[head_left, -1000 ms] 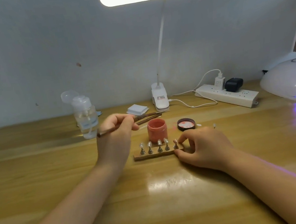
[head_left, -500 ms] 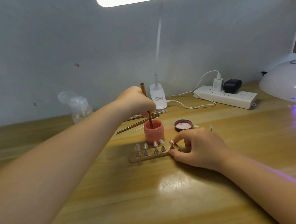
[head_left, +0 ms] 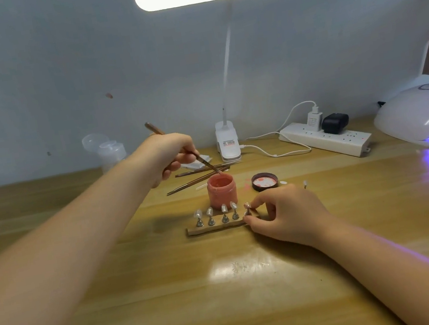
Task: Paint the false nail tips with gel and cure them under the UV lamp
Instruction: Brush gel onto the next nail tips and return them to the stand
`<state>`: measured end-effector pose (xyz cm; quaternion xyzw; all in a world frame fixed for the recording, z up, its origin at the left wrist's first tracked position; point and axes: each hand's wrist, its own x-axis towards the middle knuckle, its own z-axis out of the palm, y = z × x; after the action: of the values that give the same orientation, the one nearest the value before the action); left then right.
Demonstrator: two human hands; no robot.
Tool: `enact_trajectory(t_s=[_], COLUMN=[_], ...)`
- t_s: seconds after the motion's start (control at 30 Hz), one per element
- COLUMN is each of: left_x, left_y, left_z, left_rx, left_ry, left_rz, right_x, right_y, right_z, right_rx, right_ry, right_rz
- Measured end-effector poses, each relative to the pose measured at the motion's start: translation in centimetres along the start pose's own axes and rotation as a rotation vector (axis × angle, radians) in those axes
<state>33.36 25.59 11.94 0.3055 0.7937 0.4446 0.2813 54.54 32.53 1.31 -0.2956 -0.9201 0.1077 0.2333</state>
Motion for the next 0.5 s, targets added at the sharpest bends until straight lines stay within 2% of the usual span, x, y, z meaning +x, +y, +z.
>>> enact_trajectory(t_s=[0.13, 0.37, 0.5], left_x=[0.0, 0.1, 0.1], left_y=[-1.8, -3.2, -3.9], left_z=[-1.5, -1.9, -1.8], left_rx=[-0.032, -0.166, -0.16], left_ry=[-0.045, -0.06, -0.009], left_rz=[-0.061, -0.051, -0.069], right_x=[0.0, -0.1, -0.1], right_y=[-0.1, -0.1, -0.1], right_z=[0.0, 0.0, 0.0], right_rx=[0.007, 0.003, -0.002], right_ry=[0.007, 0.012, 0.011], right_rz=[0.01, 0.014, 0.008])
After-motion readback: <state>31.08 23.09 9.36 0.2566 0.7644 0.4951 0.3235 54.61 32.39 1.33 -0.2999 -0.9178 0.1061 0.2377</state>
